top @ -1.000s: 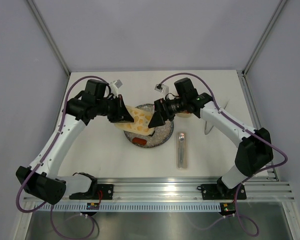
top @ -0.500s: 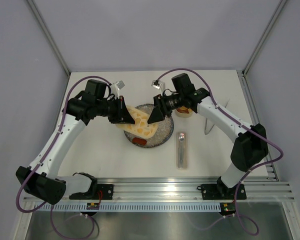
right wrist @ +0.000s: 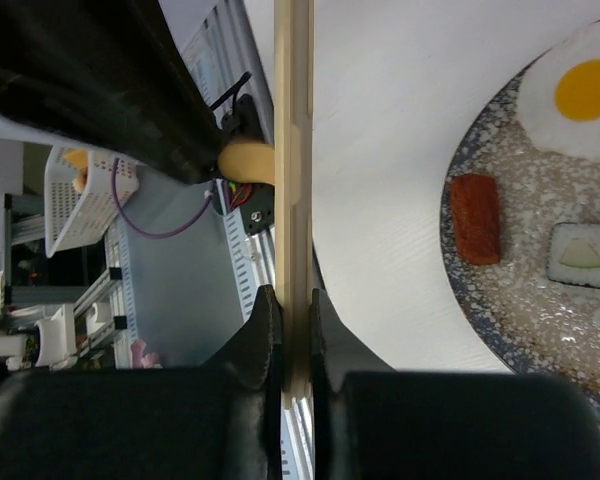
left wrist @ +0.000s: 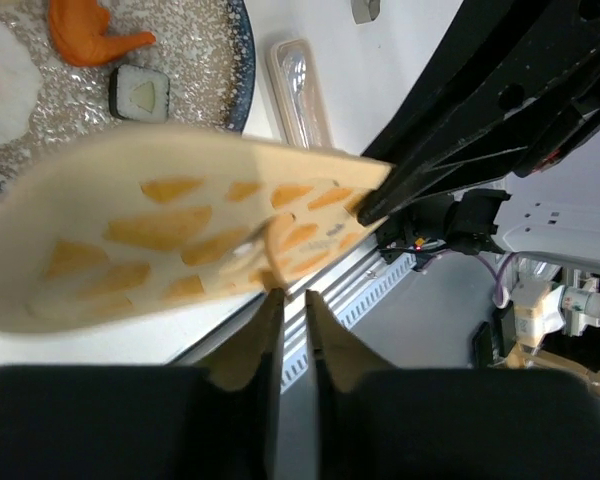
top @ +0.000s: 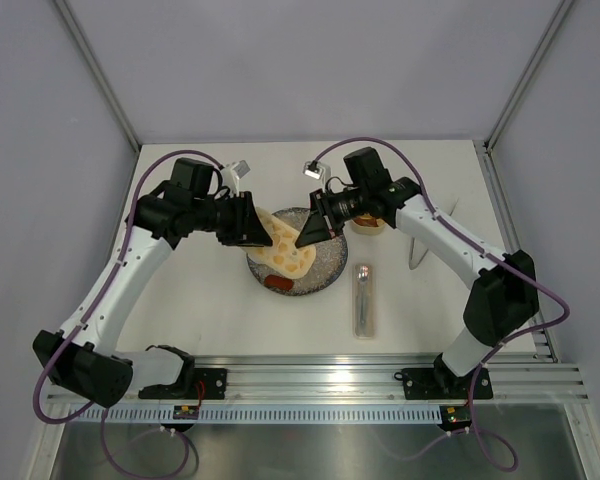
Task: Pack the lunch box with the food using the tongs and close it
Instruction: Pick up the box lid from the center of the board, then close the box lid on the packing box.
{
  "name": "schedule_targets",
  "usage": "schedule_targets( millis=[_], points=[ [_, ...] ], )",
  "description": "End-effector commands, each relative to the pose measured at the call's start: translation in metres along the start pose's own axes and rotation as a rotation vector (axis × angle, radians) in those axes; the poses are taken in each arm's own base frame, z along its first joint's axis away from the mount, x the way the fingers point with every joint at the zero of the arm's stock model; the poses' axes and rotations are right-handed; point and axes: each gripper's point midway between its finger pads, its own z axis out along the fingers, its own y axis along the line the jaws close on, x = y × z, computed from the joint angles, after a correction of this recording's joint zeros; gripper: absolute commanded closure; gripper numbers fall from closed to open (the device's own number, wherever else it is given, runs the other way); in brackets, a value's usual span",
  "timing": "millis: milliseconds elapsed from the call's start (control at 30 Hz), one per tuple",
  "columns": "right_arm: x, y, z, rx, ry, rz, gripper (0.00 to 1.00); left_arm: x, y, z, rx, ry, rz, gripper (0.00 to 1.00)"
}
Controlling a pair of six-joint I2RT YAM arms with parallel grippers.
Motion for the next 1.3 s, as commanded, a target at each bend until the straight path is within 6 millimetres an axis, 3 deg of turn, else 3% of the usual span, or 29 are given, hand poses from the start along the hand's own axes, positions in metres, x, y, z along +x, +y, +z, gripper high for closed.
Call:
schedule_targets(
  millis=[0, 133, 200, 267, 300, 400, 633, 733, 967, 1067, 1100, 1267],
  points=[
    [-0.018, -0.004, -0.008, 0.103, -0.095, -0.002, 1.0, -0.017, -0.017, -0.011, 0.047, -0.072, 0.076, 0.56],
    [-0.03, -0.022, -0.017, 0.238, -0.203, 0.073, 1.0, -0.021, -0.015, -0.016, 0.014, -0.103, 0.083, 0.09],
    [-0.039, -0.043, -0.032, 0.336, -0.292, 0.161, 1.0, -0.024, -0.013, -0.022, -0.019, -0.134, 0.09, 0.01],
    [-0.048, -0.053, -0.051, 0.394, -0.381, 0.221, 1.0, -0.03, -0.01, -0.032, -0.068, -0.181, 0.097, 0.01],
    [-0.052, -0.071, -0.067, 0.449, -0.457, 0.299, 1.0, -0.031, -0.009, -0.035, -0.079, -0.19, 0.097, 0.01],
    [-0.057, -0.096, -0.105, 0.524, -0.599, 0.41, 1.0, -0.037, -0.008, -0.046, -0.106, -0.252, 0.096, 0.01],
    [-0.057, -0.138, -0.172, 0.589, -0.857, 0.623, 1.0, -0.036, 0.001, -0.046, -0.128, -0.276, 0.062, 0.01],
    [-0.057, -0.156, -0.188, 0.558, -0.919, 0.681, 1.0, -0.033, 0.004, -0.042, -0.124, -0.27, 0.046, 0.01],
    [-0.058, -0.188, -0.202, 0.483, -0.915, 0.677, 1.0, -0.027, 0.008, -0.04, -0.12, -0.273, 0.037, 0.01],
    [-0.059, -0.192, -0.196, 0.426, -0.893, 0.636, 1.0, -0.024, 0.009, -0.04, -0.115, -0.269, 0.036, 0.01],
    [-0.059, -0.198, -0.206, 0.421, -0.904, 0.625, 1.0, -0.023, 0.009, -0.039, -0.115, -0.269, 0.036, 0.01],
    [-0.049, -0.222, -0.196, 0.397, -0.834, 0.629, 1.0, -0.021, 0.012, -0.035, -0.113, -0.259, 0.03, 0.01]
  ],
)
